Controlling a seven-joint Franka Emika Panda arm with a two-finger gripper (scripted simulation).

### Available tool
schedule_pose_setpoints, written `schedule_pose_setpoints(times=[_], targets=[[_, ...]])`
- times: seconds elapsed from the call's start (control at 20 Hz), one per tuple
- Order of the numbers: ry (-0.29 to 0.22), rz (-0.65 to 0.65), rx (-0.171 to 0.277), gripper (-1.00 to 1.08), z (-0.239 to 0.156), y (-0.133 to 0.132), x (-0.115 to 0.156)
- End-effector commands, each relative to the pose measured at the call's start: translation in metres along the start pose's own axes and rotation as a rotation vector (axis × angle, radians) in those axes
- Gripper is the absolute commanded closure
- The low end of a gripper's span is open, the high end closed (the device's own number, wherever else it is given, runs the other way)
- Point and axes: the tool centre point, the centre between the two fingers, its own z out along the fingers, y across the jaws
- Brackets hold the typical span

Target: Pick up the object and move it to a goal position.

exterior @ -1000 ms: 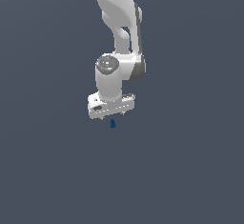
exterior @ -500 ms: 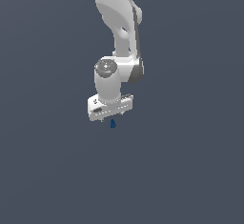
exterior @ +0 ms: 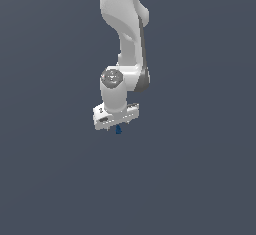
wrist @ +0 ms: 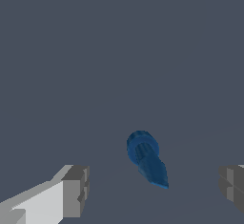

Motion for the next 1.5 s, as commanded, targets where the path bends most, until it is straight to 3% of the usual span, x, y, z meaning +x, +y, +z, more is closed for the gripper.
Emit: schedule_pose_setpoints(times=[0.0,0.3,0.35,1.0,1.45], targets=[[0.000,-0.001,0.000,-0.92,0.013,0.000,-0.001],[0.000,-0.002,0.000,-0.92,0.024,0.000,0.000],[0.000,-0.002,0.000,1.08,0.024,0.000,0.000],[0.000,-0.002,0.000,1.08,0.021,0.001,0.001],[0.000,-0.002,0.000,1.08,-0.016,0.009,0.013]])
